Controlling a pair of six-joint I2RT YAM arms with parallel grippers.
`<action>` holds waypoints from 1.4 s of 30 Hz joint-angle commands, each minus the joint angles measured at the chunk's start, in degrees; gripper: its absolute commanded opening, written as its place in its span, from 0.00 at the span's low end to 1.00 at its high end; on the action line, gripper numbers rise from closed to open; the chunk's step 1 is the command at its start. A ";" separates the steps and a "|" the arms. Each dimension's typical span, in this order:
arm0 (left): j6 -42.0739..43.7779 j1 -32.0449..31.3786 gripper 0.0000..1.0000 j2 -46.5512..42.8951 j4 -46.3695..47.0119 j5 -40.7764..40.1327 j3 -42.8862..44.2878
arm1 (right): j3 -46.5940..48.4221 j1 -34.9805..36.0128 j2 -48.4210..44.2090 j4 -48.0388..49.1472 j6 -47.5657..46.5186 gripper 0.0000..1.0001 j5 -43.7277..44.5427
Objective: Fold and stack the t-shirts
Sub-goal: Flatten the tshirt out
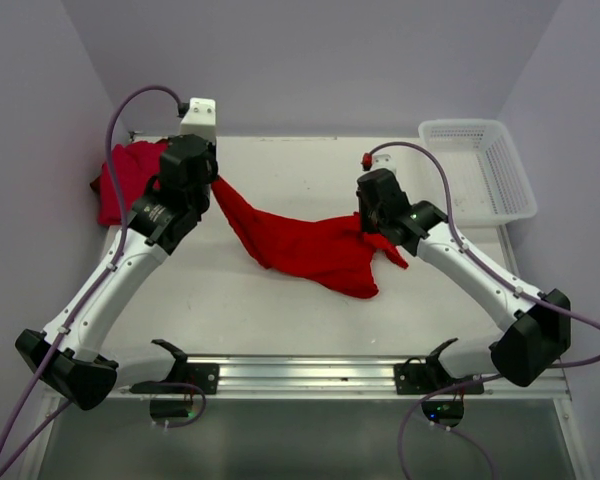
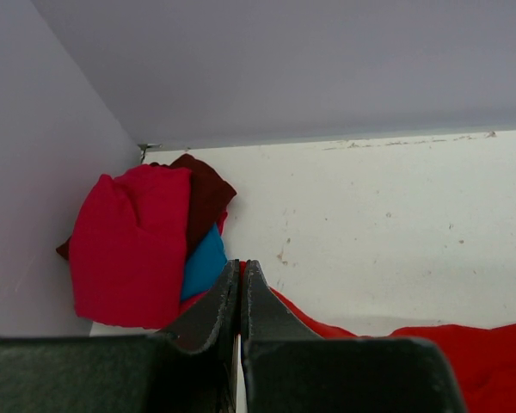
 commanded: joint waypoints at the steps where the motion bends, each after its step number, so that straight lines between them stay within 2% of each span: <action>1: -1.18 -0.16 0.00 -0.54 1.83 0.28 -0.36 | 1.48 0.04 -0.98 -1.12 -0.54 0.26 0.42; 2: -1.18 -0.16 0.00 -0.54 1.83 0.28 -0.28 | 1.31 0.13 -0.89 -1.04 -0.46 0.14 0.42; 3: -1.09 -0.16 0.00 -0.63 1.83 0.28 -0.27 | 1.30 0.04 -0.63 -0.95 -0.37 0.08 0.51; 6: -1.09 -0.16 0.00 -0.72 1.65 0.19 -0.36 | 1.22 0.04 -0.54 -0.51 -0.19 0.02 1.12; 8: -1.09 -0.16 0.00 -0.80 1.74 0.11 -0.45 | 0.78 0.13 -0.19 -0.07 -0.10 0.08 1.12; 9: -1.09 -0.16 0.00 -0.89 1.74 0.11 -0.54 | 0.52 0.13 0.16 0.36 -0.10 0.18 1.21; 10: -1.09 -0.16 0.00 -0.89 1.65 0.19 -0.54 | 0.08 -0.05 1.55 1.07 -0.10 0.44 1.47; 13: -1.36 -0.16 0.00 -0.89 1.30 0.54 -0.54 | -0.98 -0.83 6.21 2.30 1.29 0.49 2.97; 17: -1.44 -0.16 0.00 -1.24 0.95 0.46 -0.71 | -2.21 -1.10 16.56 5.10 4.29 0.48 4.02; 22: -1.09 -0.16 0.00 -2.30 0.95 0.11 -1.06 | -2.04 -1.10 23.62 6.87 6.66 0.41 3.50; 27: -1.00 -0.16 0.00 -2.91 1.30 -0.16 -1.42 | -2.56 -1.02 24.51 7.31 7.37 0.38 5.51; 42: -1.36 -0.25 0.00 -2.12 1.30 0.72 -1.33 | -0.63 -1.02 24.41 4.15 7.72 0.37 14.74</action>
